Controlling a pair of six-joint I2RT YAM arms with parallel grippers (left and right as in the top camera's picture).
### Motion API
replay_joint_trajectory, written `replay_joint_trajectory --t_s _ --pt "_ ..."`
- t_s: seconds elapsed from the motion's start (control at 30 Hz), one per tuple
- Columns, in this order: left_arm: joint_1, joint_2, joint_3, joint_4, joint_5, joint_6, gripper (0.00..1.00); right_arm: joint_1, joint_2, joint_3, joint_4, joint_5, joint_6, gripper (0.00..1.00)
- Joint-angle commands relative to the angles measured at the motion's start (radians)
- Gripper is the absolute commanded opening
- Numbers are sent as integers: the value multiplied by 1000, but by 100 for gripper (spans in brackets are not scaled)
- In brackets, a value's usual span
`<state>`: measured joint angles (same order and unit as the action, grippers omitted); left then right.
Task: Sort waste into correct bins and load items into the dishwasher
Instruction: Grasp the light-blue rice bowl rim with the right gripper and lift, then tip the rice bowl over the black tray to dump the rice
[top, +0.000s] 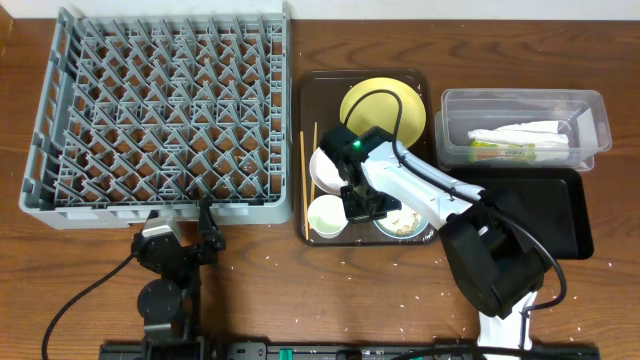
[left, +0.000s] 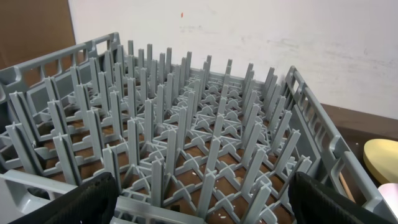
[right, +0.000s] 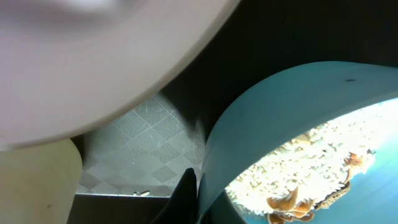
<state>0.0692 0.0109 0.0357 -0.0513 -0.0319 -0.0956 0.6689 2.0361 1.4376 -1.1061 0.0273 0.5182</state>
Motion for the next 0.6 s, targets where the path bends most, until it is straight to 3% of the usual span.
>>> replay_joint_trajectory --t_s 0.0,0.3,0.57 --pt "3 -5 -32 -18 -5 16 88 6 12 -3 -8 -2 5 1" --pt "3 -5 -32 -18 -5 16 88 0 -19 24 -50 -2 -48 1" --pt "3 -5 -32 -18 -5 16 88 -53 -200 37 -56 -3 -120 1"
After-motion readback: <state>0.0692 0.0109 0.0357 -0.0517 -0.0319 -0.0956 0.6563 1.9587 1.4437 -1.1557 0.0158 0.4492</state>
